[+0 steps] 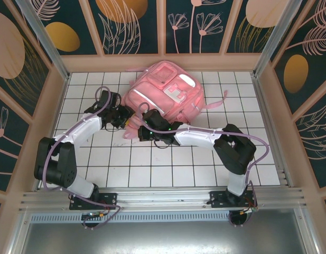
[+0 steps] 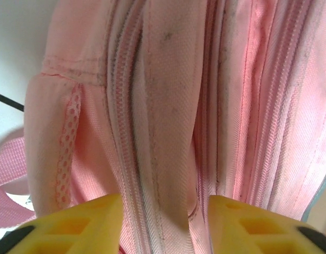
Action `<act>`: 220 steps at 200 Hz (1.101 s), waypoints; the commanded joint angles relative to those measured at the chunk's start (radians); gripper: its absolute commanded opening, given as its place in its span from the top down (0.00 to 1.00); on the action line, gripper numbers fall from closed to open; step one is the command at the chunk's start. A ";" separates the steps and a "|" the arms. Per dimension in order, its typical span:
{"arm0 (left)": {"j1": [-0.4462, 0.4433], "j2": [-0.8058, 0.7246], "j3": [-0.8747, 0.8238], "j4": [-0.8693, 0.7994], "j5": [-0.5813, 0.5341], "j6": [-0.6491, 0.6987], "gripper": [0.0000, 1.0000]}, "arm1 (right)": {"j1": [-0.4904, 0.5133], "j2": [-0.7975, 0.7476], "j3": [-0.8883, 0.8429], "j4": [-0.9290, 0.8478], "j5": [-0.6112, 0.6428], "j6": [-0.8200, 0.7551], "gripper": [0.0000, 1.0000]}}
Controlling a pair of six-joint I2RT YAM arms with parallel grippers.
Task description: Pack the student bag
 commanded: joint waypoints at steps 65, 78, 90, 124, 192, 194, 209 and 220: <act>-0.004 0.058 0.038 0.079 0.026 -0.026 1.00 | 0.022 -0.062 -0.066 0.029 0.062 0.014 1.00; -0.001 0.042 0.058 0.065 0.007 -0.026 1.00 | 0.021 -0.081 -0.094 0.005 0.100 0.023 1.00; 0.002 0.030 0.077 0.045 -0.004 -0.024 1.00 | 0.020 -0.100 -0.118 -0.014 0.150 0.031 1.00; 0.012 0.013 0.113 0.016 -0.008 -0.018 1.00 | 0.008 -0.165 -0.207 -0.001 0.202 0.047 1.00; 0.024 -0.028 0.107 -0.008 -0.027 -0.002 1.00 | -0.089 -0.259 -0.349 0.031 0.183 0.060 1.00; 0.024 -0.029 0.107 -0.009 -0.027 -0.002 1.00 | -0.092 -0.261 -0.354 0.032 0.180 0.062 1.00; 0.026 -0.032 0.100 -0.005 -0.027 -0.005 1.00 | -0.115 -0.277 -0.387 0.036 0.174 0.069 1.00; 0.026 -0.035 0.093 0.001 -0.022 -0.005 1.00 | -0.139 -0.286 -0.412 0.041 0.173 0.071 1.00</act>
